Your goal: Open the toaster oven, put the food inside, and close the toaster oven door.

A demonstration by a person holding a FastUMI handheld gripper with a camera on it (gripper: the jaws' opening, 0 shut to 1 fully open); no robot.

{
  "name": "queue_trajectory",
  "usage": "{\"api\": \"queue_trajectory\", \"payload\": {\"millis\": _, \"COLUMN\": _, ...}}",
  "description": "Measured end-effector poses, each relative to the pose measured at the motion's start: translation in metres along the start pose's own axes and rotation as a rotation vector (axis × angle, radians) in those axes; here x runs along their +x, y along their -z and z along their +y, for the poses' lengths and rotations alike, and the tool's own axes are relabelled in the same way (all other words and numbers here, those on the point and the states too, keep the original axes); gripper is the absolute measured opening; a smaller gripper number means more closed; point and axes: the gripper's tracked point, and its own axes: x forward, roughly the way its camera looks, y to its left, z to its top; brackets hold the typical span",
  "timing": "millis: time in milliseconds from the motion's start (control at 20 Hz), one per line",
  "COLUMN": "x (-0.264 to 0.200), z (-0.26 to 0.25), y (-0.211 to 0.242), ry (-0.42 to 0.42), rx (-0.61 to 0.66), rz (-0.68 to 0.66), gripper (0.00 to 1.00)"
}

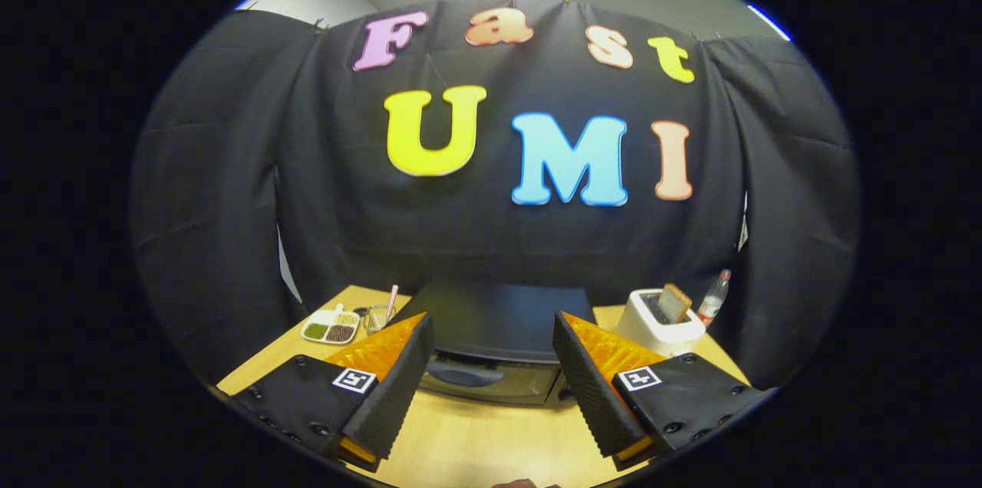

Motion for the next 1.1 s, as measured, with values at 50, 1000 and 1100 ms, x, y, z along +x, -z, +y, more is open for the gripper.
{"api": "queue_trajectory", "payload": {"millis": 50, "x": -0.010, "z": -0.011, "y": -0.012, "ry": 0.011, "rx": -0.001, "rz": -0.034, "gripper": 0.98}}
{"api": "queue_trajectory", "payload": {"millis": 1000, "x": -0.075, "z": -0.186, "y": -0.029, "ry": 0.216, "rx": 0.171, "rz": -0.131, "gripper": 0.98}}
{"api": "queue_trajectory", "payload": {"millis": 1100, "x": -0.066, "z": -0.176, "y": -0.026, "ry": 0.184, "rx": 0.162, "rz": -0.114, "gripper": 0.98}}
